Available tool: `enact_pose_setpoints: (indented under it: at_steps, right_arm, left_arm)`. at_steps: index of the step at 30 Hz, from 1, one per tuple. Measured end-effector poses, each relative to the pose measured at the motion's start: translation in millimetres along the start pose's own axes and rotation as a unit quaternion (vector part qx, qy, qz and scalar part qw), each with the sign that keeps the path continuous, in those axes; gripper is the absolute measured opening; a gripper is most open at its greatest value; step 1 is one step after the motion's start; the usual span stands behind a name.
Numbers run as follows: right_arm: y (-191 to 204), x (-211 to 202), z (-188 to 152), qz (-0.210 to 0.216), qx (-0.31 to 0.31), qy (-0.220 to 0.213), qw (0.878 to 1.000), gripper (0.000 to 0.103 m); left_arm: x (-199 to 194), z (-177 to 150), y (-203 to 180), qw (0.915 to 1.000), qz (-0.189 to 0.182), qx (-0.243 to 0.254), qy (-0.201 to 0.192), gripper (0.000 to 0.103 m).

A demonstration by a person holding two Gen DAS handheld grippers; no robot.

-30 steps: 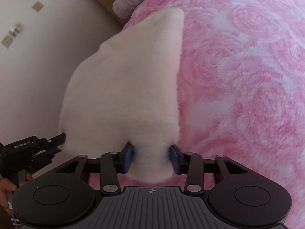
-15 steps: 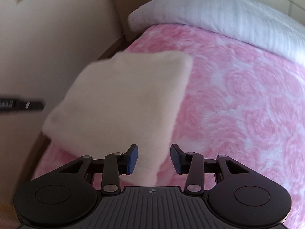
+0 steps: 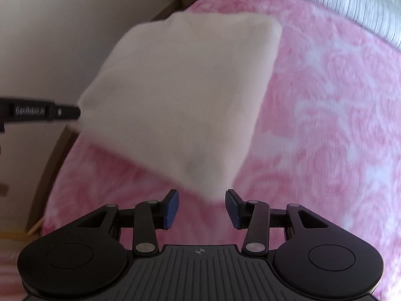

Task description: Fold clothes

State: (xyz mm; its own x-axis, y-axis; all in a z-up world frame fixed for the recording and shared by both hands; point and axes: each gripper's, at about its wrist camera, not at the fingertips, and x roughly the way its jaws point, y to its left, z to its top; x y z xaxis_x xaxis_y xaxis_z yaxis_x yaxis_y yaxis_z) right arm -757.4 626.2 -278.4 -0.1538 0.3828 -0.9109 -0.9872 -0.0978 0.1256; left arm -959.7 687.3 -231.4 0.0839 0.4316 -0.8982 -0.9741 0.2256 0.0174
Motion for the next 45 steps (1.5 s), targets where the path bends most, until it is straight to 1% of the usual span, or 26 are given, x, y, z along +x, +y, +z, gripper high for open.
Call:
enact_pose_setpoints:
  at_steps: [4,5,6,10,14,15,16,19,21,24,27,31,35,37,41,43,45]
  right_arm:
    - [-2,-30,0,0.017,0.001,0.019,1.000,0.045]
    - [-3,-37,0,0.022,0.001,0.024,0.999,0.045]
    - [-4,-45,0,0.026,0.002,0.029,0.999,0.045]
    - [-2,-83,11,0.014,-0.012,0.001,1.000,0.045]
    - [-3,-121,18,0.008,-0.011,-0.030,0.999,0.047]
    - [-3,-131,19,0.007,-0.011,-0.038,0.999,0.048]
    - [-4,-140,20,0.005,-0.011,-0.045,0.999,0.049]
    - [-8,-164,20,0.006,-0.007,-0.067,0.998,0.053]
    - [-14,-177,18,0.010,-0.003,-0.081,0.997,0.053]
    - [-22,-196,14,0.017,0.002,-0.100,0.995,0.053]
    - [-39,-216,7,0.047,0.011,-0.111,0.993,0.053]
    - [-61,-242,-4,0.047,-0.015,-0.109,0.993,0.053]
    - [-85,-253,-19,0.041,-0.032,-0.093,0.994,0.054]
    - [-94,-258,-30,0.040,-0.048,-0.086,0.994,0.054]
    - [-107,-267,-51,0.037,-0.081,-0.078,0.993,0.054]
    - [-114,-272,-59,0.039,-0.087,-0.076,0.993,0.054]
    - [-121,-277,-65,0.038,-0.091,-0.074,0.992,0.054]
  left_arm:
    - [-46,-1,-9,0.9997,-0.011,-0.023,-0.002,0.032]
    - [-57,-2,-10,0.9995,-0.012,-0.028,-0.003,0.035]
    - [-68,-3,-12,0.9994,-0.014,-0.033,-0.003,0.039]
    - [-100,0,-25,0.9991,-0.013,-0.040,-0.003,0.043]
    - [-130,-1,-40,0.9991,-0.003,-0.039,-0.017,0.045]
    - [-137,-2,-44,0.9991,-0.001,-0.038,-0.021,0.051]
    - [-145,-2,-48,0.9990,0.002,-0.038,-0.024,0.054]
    - [-167,-3,-59,0.9986,0.008,-0.040,-0.034,0.057]
    - [-179,-8,-62,0.9968,0.006,-0.069,-0.040,0.062]
    - [-197,-19,-69,0.9927,-0.002,-0.109,-0.051,0.063]
    - [-213,-31,-81,0.9895,-0.004,-0.137,-0.045,0.063]
    - [-233,-49,-116,0.9897,0.025,-0.131,-0.053,0.063]
    - [-239,-60,-159,0.9888,0.041,-0.132,-0.057,0.063]
    - [-241,-69,-178,0.9878,0.046,-0.136,-0.060,0.063]
    - [-246,-86,-207,0.9846,0.047,-0.162,-0.047,0.063]
    - [-249,-93,-218,0.9836,0.048,-0.168,-0.046,0.062]
    - [-253,-99,-230,0.9831,0.061,-0.165,-0.050,0.062]
